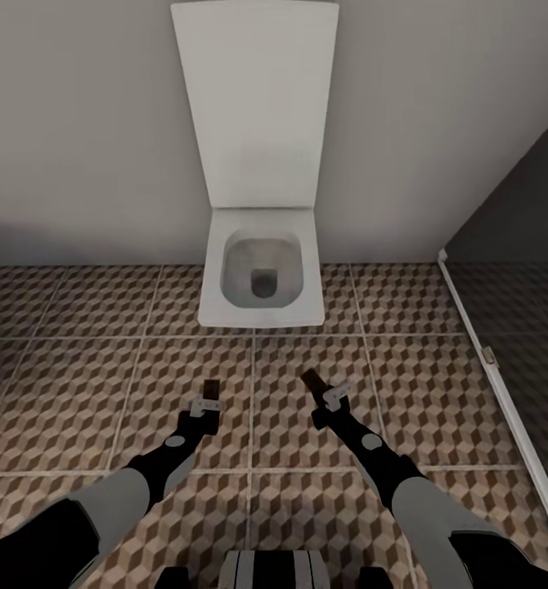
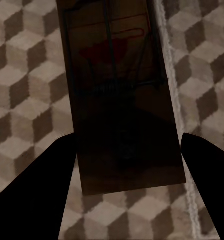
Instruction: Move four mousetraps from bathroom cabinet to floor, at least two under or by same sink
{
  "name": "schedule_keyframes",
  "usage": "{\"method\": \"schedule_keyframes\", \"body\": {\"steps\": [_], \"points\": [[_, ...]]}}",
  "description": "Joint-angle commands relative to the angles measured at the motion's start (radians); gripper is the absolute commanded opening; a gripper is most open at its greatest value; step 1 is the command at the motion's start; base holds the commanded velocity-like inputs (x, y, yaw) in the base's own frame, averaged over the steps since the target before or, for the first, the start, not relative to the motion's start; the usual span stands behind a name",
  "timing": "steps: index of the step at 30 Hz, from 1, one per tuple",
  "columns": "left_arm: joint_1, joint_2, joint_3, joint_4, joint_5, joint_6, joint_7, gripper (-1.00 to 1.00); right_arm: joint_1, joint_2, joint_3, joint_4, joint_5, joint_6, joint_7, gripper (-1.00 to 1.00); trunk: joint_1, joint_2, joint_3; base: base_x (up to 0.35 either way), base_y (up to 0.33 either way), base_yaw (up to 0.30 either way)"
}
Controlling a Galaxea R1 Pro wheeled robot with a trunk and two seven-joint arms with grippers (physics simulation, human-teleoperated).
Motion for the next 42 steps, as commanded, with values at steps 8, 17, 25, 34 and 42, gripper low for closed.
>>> {"method": "schedule_keyframes", "body": {"steps": [8,17,25,34,42], "points": [[0.000,0.000,-0.009,0.000,0.004,-0.003,0.006,-1.00,0.000,-0.001,-0.006,0.000,0.000,-0.002,0.009,-1.00,0.031,-0.056,-0.039,0.000,0.000,0.000],[0.000,0.000,-0.009,0.000,0.004,-0.003,0.006,-1.00,0.000,0.000,-0.006,0.000,0.000,-0.002,0.009,-1.00,0.065,-0.119,-0.082,0.000,0.000,0.000],[0.000,0.000,-0.009,0.000,0.004,-0.003,0.006,-1.00,0.000,0.000,-0.006,0.000,0.000,-0.002,0.009,-1.00,0.096,-0.175,-0.120,0.000,0.000,0.000],[0.000,0.000,-0.009,0.000,0.004,-0.003,0.006,-1.00,0.000,0.000,-0.005,0.000,0.000,-0.002,0.009,-1.00,0.130,-0.238,-0.163,0.000,0.000,0.000],[0.000,0.000,-0.009,-0.001,0.004,-0.003,0.006,-1.00,0.000,0.000,-0.005,0.000,0.000,-0.002,0.009,-1.00,0.161,-0.294,-0.201,0.000,0.000,0.000]]}}
